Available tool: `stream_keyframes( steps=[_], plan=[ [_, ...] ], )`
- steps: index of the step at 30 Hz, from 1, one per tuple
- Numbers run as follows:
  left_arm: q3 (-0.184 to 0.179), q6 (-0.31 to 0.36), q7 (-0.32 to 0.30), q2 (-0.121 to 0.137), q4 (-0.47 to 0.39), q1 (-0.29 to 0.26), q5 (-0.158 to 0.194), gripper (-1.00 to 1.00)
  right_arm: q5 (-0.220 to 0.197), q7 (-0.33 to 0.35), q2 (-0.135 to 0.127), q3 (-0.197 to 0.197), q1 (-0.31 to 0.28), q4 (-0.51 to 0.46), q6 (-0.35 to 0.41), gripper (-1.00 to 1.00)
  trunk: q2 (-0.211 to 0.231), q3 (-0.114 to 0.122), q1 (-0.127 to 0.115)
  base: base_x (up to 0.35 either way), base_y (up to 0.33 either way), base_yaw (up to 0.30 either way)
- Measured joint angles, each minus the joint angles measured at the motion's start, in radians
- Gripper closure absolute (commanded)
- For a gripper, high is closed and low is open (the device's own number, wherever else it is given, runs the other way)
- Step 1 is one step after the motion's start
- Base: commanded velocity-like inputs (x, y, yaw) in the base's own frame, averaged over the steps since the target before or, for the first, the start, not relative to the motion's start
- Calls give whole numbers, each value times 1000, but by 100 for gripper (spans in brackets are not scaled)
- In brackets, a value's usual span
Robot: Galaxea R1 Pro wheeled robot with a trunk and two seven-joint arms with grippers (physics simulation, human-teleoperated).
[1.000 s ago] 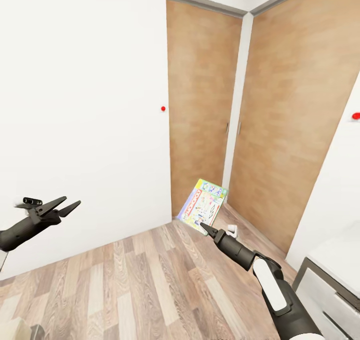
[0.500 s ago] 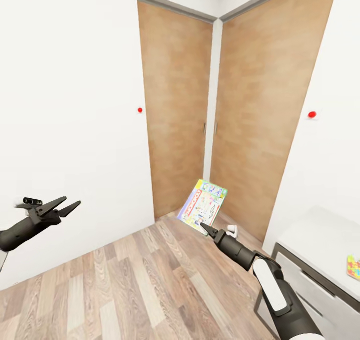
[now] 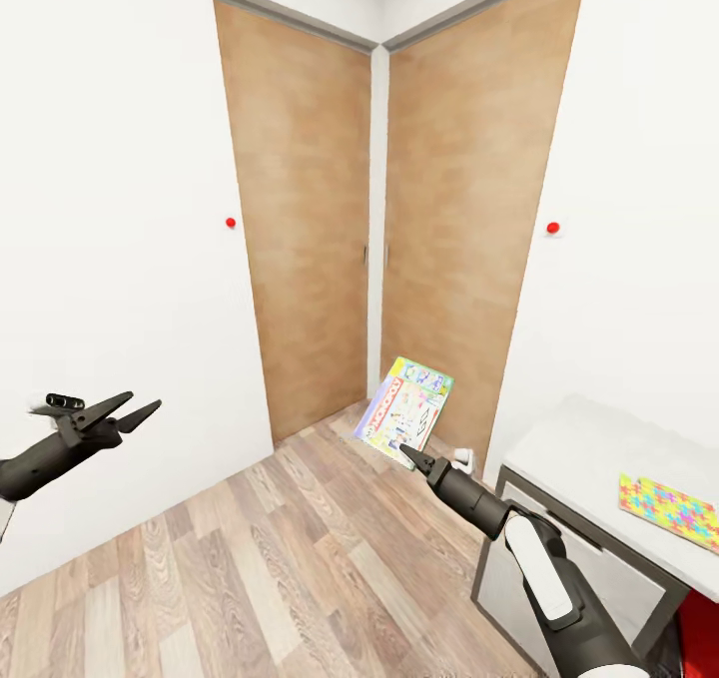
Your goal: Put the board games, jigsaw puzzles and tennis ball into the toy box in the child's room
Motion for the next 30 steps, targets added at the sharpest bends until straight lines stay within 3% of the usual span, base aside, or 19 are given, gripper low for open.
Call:
stream_keyframes(
  steps=[30],
  plan=[
    [0,1,0,0,0,0,0,-100,0,0,0,0,0,0,0,100,0,15,0,-8,0,-279]
  ],
)
